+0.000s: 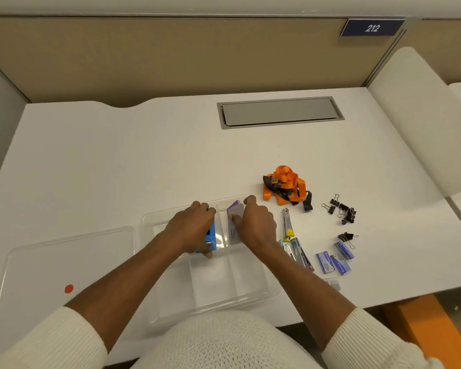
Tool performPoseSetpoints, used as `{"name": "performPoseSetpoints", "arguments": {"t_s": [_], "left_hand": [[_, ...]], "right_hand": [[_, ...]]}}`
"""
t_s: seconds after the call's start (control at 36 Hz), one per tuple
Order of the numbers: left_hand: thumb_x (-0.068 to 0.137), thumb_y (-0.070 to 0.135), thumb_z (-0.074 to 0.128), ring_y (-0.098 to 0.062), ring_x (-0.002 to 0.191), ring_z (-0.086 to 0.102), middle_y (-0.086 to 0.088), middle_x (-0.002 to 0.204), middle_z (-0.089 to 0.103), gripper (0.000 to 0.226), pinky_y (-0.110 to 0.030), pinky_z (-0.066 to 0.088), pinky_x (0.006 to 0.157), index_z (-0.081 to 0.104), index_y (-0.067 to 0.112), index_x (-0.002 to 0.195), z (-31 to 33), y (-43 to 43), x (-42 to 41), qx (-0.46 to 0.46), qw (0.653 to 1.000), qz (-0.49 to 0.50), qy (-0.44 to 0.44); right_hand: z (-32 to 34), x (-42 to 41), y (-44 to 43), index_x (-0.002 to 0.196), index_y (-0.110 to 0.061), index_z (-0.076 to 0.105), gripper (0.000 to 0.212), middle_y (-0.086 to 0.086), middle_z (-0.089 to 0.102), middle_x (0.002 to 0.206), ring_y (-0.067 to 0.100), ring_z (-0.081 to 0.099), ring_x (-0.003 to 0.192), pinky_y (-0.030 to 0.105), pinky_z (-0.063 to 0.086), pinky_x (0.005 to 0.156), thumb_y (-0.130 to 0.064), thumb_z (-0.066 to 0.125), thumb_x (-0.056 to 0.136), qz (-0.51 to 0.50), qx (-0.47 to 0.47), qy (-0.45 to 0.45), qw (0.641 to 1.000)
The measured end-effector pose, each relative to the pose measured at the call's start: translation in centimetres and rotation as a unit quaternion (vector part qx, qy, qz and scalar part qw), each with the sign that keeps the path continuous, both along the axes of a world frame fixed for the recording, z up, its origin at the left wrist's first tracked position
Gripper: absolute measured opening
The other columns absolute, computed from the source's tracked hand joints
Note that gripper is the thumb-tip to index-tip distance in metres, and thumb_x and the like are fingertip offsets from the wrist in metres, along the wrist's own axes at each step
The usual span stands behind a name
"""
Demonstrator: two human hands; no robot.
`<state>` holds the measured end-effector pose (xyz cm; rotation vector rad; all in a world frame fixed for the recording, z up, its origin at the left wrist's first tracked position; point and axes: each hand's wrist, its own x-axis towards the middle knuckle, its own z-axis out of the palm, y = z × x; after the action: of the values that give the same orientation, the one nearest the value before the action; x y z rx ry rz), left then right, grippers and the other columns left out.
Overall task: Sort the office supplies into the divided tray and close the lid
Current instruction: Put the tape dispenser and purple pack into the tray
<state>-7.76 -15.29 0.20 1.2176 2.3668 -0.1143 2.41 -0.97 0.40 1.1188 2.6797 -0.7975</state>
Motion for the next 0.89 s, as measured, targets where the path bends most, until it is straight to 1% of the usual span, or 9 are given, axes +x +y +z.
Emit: {"name": "performPoseSetpoints", "arguments": {"t_s": [0.11, 0.22, 0.33, 0.42, 0.56, 0.64, 0.75, 0.81, 0.89], "left_hand": [[0.058, 0.059, 0.097, -0.015, 0.095, 0.045, 0.003, 0.117, 0.06, 0.08, -0.039, 0.059, 0.086, 0.055, 0.023, 0.116, -0.3, 0.0, -0.1, -0.002, 1.0, 0.012, -0.019], [0.059, 0.056, 0.098, -0.017, 0.094, 0.049, 0.002, 0.114, 0.061, 0.077, -0.034, 0.052, 0.077, 0.056, 0.021, 0.113, -0.2, 0.0, -0.3, -0.003, 0.999, 0.013, -0.036], [0.061, 0.052, 0.099, -0.021, 0.095, 0.06, 0.0, 0.114, 0.065, 0.073, -0.037, 0.056, 0.08, 0.058, 0.019, 0.112, 0.0, 0.2, -0.2, -0.012, 0.998, 0.023, -0.051], [0.064, 0.053, 0.097, -0.023, 0.098, 0.063, 0.0, 0.115, 0.067, 0.072, -0.038, 0.058, 0.084, 0.059, 0.02, 0.116, 0.1, 0.3, 0.0, -0.022, 0.998, 0.026, -0.047], [0.071, 0.058, 0.091, -0.019, 0.093, 0.053, 0.0, 0.119, 0.064, 0.074, -0.033, 0.043, 0.074, 0.056, 0.02, 0.124, 0.4, 0.4, 0.6, -0.043, 0.999, -0.004, 0.005], [0.076, 0.059, 0.087, -0.023, 0.103, 0.061, -0.001, 0.12, 0.063, 0.071, -0.034, 0.038, 0.073, 0.056, 0.019, 0.127, 0.9, 0.8, 1.0, -0.038, 0.997, -0.033, 0.051], [0.084, 0.059, 0.078, -0.028, 0.107, 0.067, -0.002, 0.116, 0.067, 0.055, -0.035, 0.037, 0.072, 0.058, 0.018, 0.116, 2.3, 1.9, 1.1, -0.004, 0.997, -0.029, 0.066], [0.089, 0.059, 0.074, -0.028, 0.104, 0.067, -0.002, 0.114, 0.068, 0.051, -0.036, 0.037, 0.071, 0.058, 0.018, 0.114, 3.2, 2.9, 0.9, 0.012, 0.997, -0.031, 0.076], [0.093, 0.061, 0.067, -0.029, 0.104, 0.067, -0.002, 0.116, 0.068, 0.051, -0.037, 0.041, 0.072, 0.059, 0.017, 0.118, 4.5, 4.7, 0.3, 0.049, 0.995, -0.031, 0.085]], "right_hand": [[-0.6, 0.2, -0.5, 0.13, -0.014, 0.05, 0.051, 0.01, 0.072, 0.122, 0.03, 0.072, 0.103, 0.041, 0.064, 0.081, -0.036, 0.076, 0.093, 0.037, 0.015, -0.019, 0.999], [-1.1, 0.8, -0.6, 0.132, -0.013, 0.05, 0.054, 0.01, 0.072, 0.123, 0.031, 0.072, 0.104, 0.04, 0.063, 0.081, -0.028, 0.079, 0.089, 0.095, 0.052, -0.03, 0.994], [-1.4, 1.5, -0.6, 0.149, -0.01, 0.047, 0.064, 0.011, 0.066, 0.129, 0.028, 0.068, 0.112, 0.038, 0.061, 0.09, -0.025, 0.074, 0.093, 0.15, 0.102, -0.047, 0.982], [-1.1, 1.9, -0.9, 0.142, -0.007, 0.055, 0.05, 0.013, 0.067, 0.129, 0.027, 0.069, 0.11, 0.036, 0.06, 0.092, -0.022, 0.071, 0.097, 0.189, 0.139, -0.065, 0.97], [-0.5, 2.3, -1.8, 0.144, -0.003, 0.054, 0.05, 0.019, 0.064, 0.138, 0.03, 0.068, 0.117, 0.038, 0.056, 0.101, -0.021, 0.07, 0.1, 0.219, 0.149, -0.1, 0.959], [0.5, 2.4, -1.7, 0.139, -0.005, 0.057, 0.042, 0.017, 0.068, 0.134, 0.031, 0.071, 0.113, 0.037, 0.056, 0.101, -0.019, 0.067, 0.101, 0.208, 0.14, -0.099, 0.963], [2.2, 2.5, -0.3, 0.118, -0.011, 0.067, 0.019, 0.01, 0.075, 0.114, 0.03, 0.072, 0.097, 0.037, 0.058, 0.08, -0.017, 0.06, 0.101, 0.156, 0.16, -0.042, 0.974], [2.9, 2.6, 1.6, 0.115, -0.016, 0.07, 0.019, 0.006, 0.075, 0.112, 0.029, 0.071, 0.097, 0.039, 0.059, 0.079, -0.023, 0.061, 0.099, 0.094, 0.138, 0.01, 0.986], [3.8, 2.8, 5.3, 0.123, -0.021, 0.071, 0.03, 0.002, 0.075, 0.118, 0.027, 0.071, 0.106, 0.041, 0.059, 0.086, -0.03, 0.07, 0.094, 0.016, 0.09, 0.085, 0.992]]}}
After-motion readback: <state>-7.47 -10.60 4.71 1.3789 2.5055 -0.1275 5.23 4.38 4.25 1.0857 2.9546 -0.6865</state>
